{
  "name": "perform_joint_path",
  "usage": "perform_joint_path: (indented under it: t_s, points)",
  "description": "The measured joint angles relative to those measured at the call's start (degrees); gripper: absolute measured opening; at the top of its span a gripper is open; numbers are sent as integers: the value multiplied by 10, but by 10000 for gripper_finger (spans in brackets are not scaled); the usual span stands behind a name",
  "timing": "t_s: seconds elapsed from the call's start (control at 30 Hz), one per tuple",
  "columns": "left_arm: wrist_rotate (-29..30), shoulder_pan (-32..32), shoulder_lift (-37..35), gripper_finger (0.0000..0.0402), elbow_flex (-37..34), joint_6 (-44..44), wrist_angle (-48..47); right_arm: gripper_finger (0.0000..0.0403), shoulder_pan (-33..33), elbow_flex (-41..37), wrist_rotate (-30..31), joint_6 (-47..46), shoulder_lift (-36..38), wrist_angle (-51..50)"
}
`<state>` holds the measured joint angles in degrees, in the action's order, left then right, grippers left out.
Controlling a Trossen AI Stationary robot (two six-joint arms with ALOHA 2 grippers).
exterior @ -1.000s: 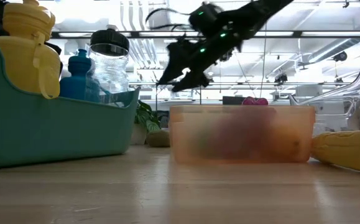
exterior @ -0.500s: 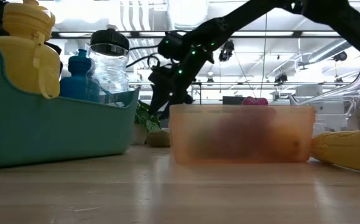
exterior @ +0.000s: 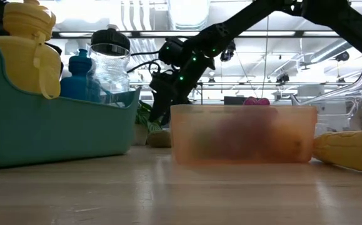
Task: Pick & Place Food Item
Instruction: Put the brown kiwi into the orange bin
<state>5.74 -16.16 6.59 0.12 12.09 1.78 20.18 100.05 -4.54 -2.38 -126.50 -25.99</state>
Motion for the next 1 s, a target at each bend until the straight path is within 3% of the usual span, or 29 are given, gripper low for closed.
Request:
perform_joint_path:
  t_s: [0.5, 0.8, 1.0]
  points:
    - [0, 0, 0, 22, 0, 0, 0, 351, 0, -2, -10, -6, 5, 11]
    - [0, 0, 0, 22, 0, 0, 0, 351, -6, -2, -12, -79, 8, 7]
    - [0, 0, 0, 22, 0, 0, 0, 351, -21, -2, 34, -60, -3, 10]
